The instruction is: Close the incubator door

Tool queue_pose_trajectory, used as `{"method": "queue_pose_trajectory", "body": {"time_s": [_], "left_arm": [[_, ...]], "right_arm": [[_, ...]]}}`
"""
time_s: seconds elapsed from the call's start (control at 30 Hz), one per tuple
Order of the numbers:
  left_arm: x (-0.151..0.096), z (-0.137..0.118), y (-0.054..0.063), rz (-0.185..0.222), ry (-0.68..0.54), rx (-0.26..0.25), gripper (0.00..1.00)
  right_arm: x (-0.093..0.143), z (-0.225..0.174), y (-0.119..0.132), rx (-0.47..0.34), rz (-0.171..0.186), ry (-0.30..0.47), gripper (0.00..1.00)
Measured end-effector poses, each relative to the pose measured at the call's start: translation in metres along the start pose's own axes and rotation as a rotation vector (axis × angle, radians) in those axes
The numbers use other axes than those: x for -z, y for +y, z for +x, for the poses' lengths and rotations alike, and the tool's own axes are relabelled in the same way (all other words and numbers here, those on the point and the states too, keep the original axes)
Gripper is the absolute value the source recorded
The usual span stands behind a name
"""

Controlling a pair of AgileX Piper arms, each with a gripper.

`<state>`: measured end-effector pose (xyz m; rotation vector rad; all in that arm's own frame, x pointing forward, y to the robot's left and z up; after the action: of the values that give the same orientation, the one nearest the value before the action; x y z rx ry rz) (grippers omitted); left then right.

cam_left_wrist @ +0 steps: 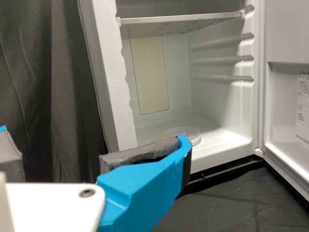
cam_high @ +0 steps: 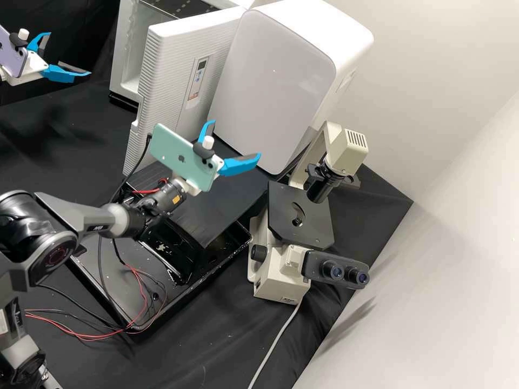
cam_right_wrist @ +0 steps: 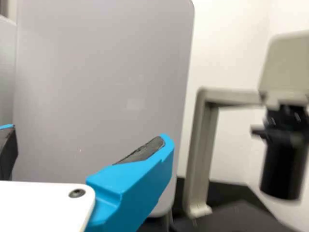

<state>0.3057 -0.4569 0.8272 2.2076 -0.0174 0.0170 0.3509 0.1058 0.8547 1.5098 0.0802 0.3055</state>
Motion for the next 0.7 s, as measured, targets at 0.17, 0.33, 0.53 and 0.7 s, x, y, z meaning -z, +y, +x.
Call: {"method": "queue_pose_trajectory", "body": {"time_s": [0.17,0.33,0.53,0.7], "left_arm": [[0.0,0.0,0.0,0.0,0.0,0.0,1.0],[0.0,0.0,0.0,0.0,0.0,0.0,1.0],[0.0,0.0,0.0,0.0,0.0,0.0,1.0],[0.0,0.0,0.0,0.0,0.0,0.0,1.0]], "right_arm": [[0.018,0.02,0.004,-0.03,-0.038,0.063,0.0],[0.039,0.037,0.002,-0.034,-0.081,0.118,0.0],[0.065,0.056,-0.003,-0.035,-0.126,0.178,0.0],[0.079,0.07,-0.004,-0.044,-0.162,0.2,0.0]]}}
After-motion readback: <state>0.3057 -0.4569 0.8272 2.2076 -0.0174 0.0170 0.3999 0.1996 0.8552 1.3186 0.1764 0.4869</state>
